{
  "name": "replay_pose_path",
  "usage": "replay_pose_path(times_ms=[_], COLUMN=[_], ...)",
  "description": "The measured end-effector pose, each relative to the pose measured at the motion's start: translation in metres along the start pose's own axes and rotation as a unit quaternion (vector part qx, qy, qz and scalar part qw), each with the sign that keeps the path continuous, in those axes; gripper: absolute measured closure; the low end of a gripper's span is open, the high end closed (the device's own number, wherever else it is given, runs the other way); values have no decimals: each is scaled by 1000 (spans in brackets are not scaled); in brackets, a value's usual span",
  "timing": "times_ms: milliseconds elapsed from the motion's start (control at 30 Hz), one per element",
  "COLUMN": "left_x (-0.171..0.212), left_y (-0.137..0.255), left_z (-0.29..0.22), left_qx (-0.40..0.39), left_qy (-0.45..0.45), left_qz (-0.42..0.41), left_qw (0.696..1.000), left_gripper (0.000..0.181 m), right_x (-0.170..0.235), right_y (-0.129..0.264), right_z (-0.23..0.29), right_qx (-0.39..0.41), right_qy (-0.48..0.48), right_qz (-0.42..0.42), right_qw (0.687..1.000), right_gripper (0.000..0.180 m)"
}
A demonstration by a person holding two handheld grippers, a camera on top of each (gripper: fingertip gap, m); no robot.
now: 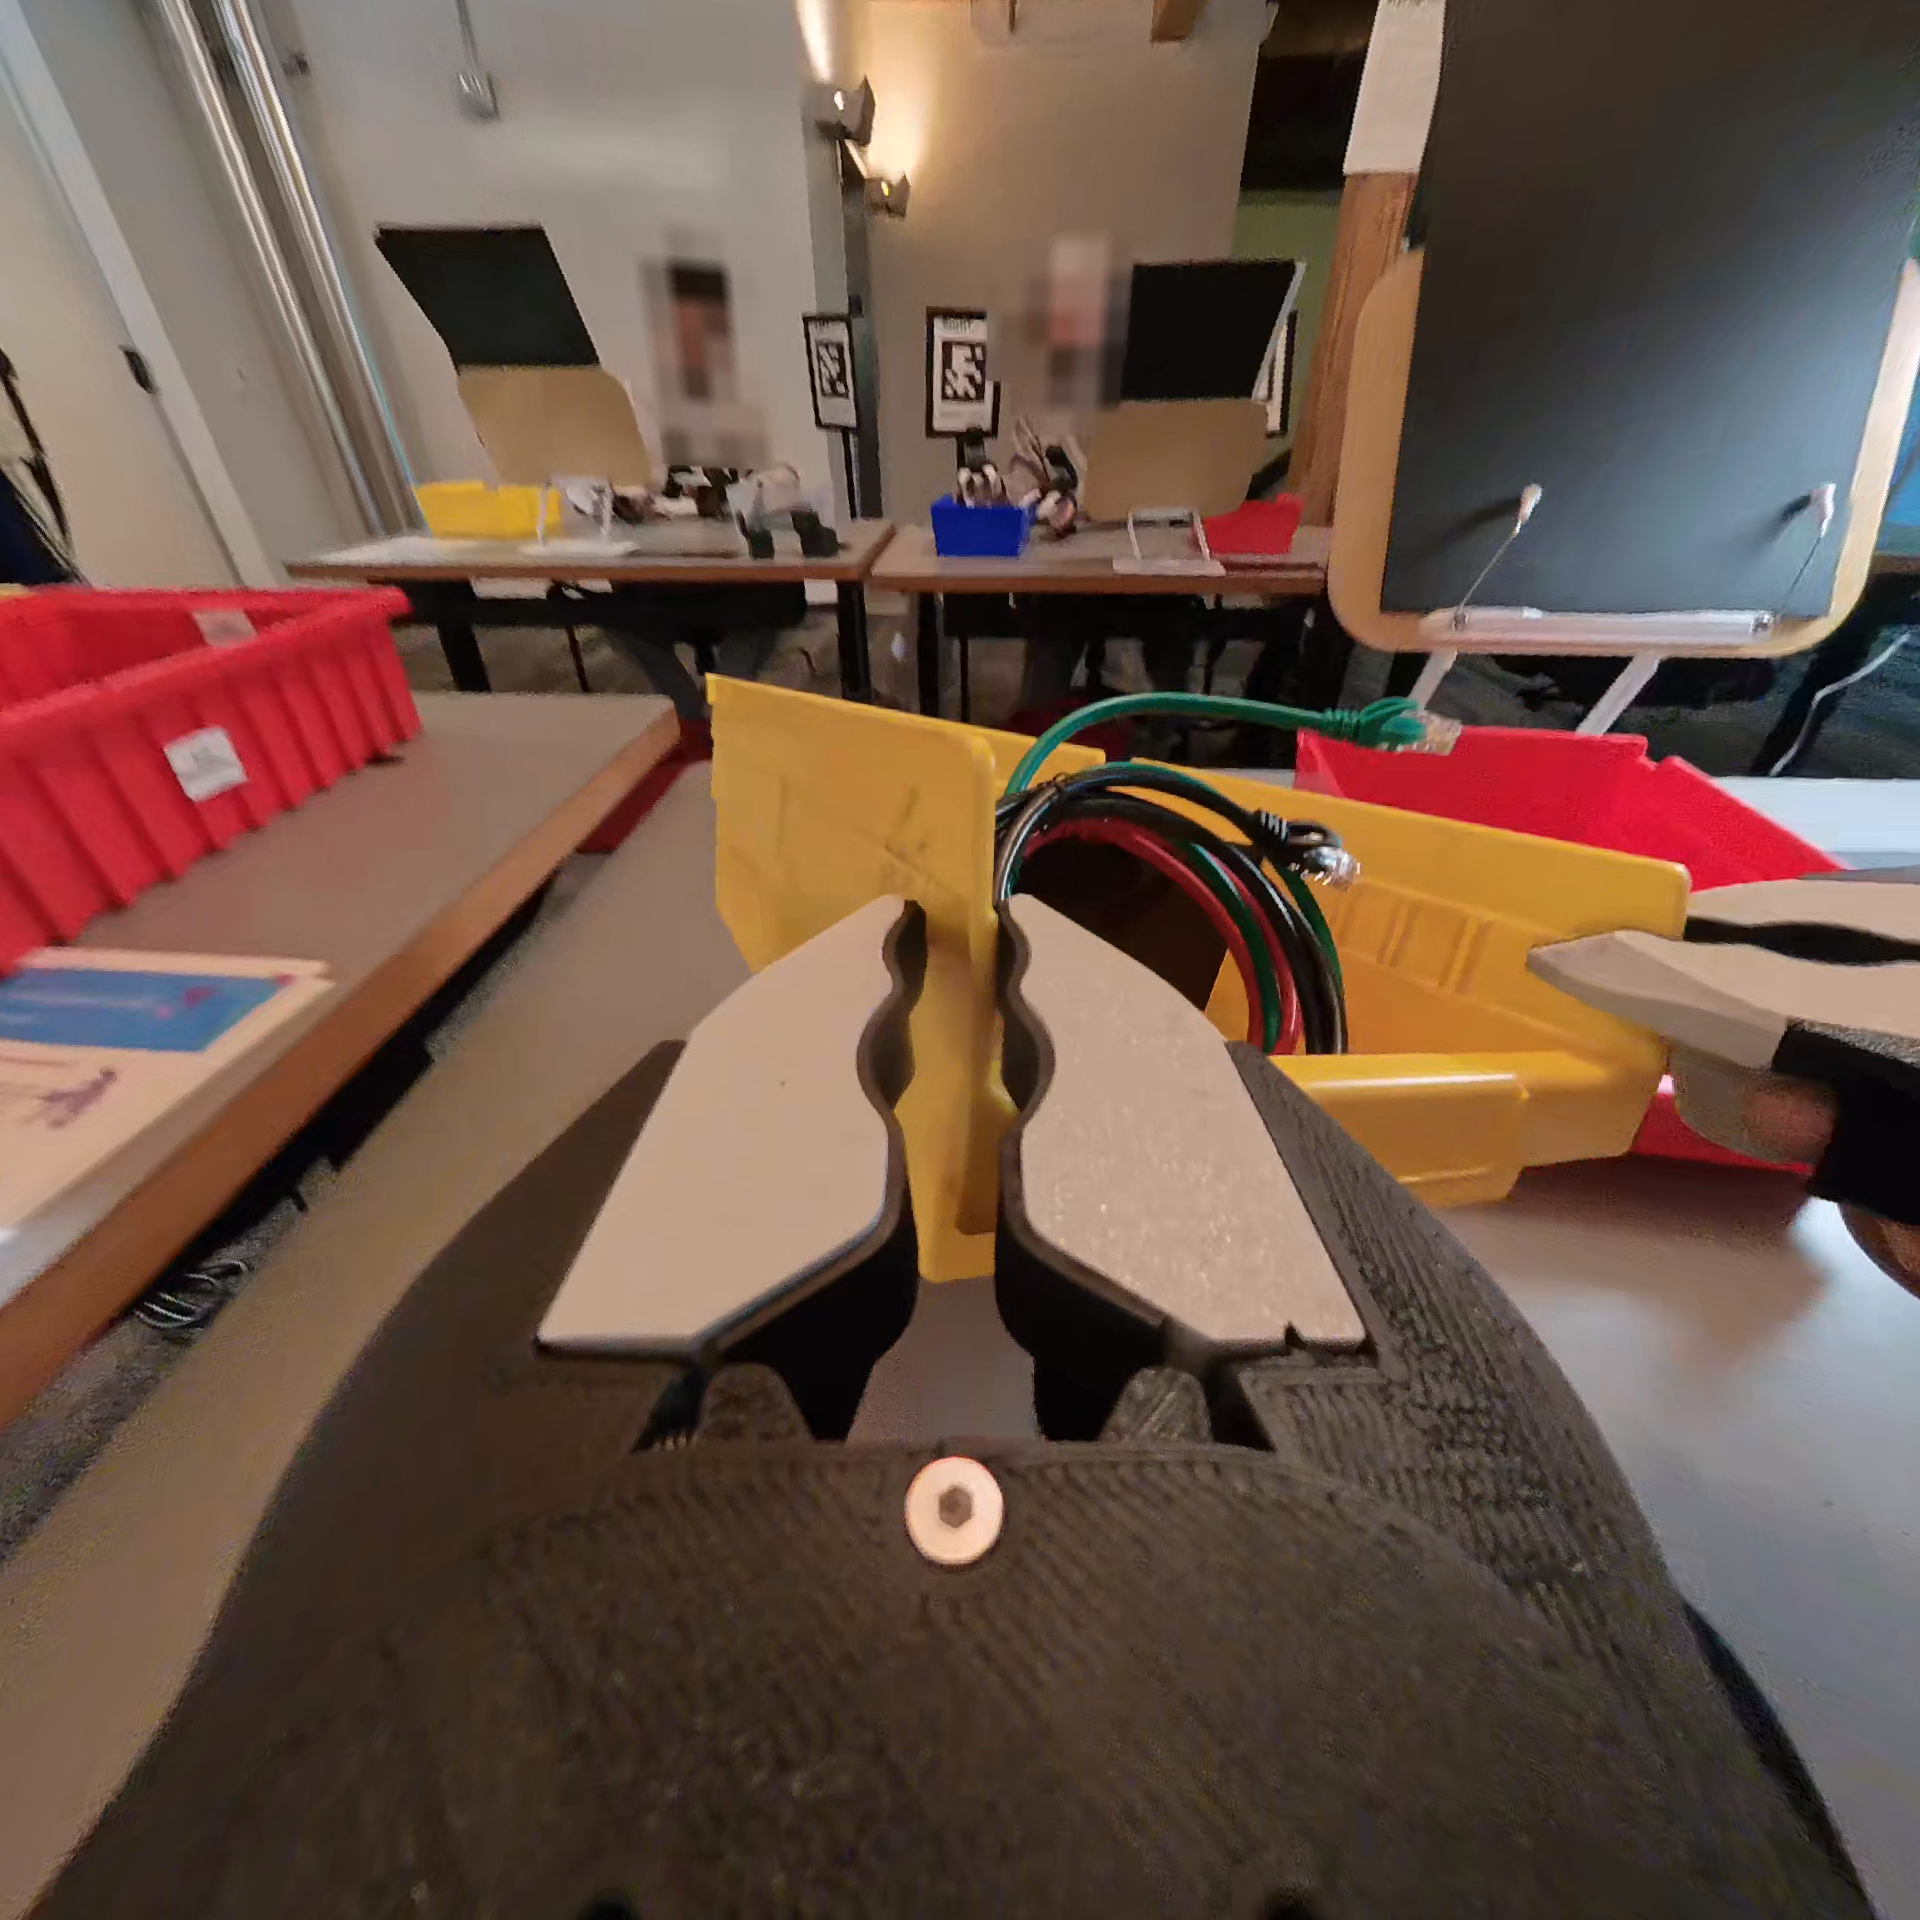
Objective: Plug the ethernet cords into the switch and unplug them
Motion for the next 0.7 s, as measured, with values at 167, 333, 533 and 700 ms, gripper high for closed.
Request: replay_pose_path(times_ms=[167,333,533,700], left_x=[51,72,87,49], left_y=[-39,-61,-75,-67], left_z=[-12,-40,-69,-83], left_qx=[36,69,125,127], left_qy=[17,-2,-44,-130], left_qz=[38,89,149,112], left_qw=[998,994,980,977], left_gripper=[170,172,167,141], right_x=[41,55,77,68], right_y=[2,23,46,84], right_z=[-14,-40,-53,-55], right_qx=[38,70,46,-33], right_qy=[5,-20,-13,20], right_qz=[30,40,79,97], right_qw=[999,997,996,995], right_gripper=[167,167,162,145])
Point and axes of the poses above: each gripper's, where its closed fingertips meet, y back along the fingers, x out of its underside, z = x × y across the jaws, the point moved 3 cm from there along y, back along the fingers, and after that the axes turned 5 degrees about z, right-handed, at the moved point
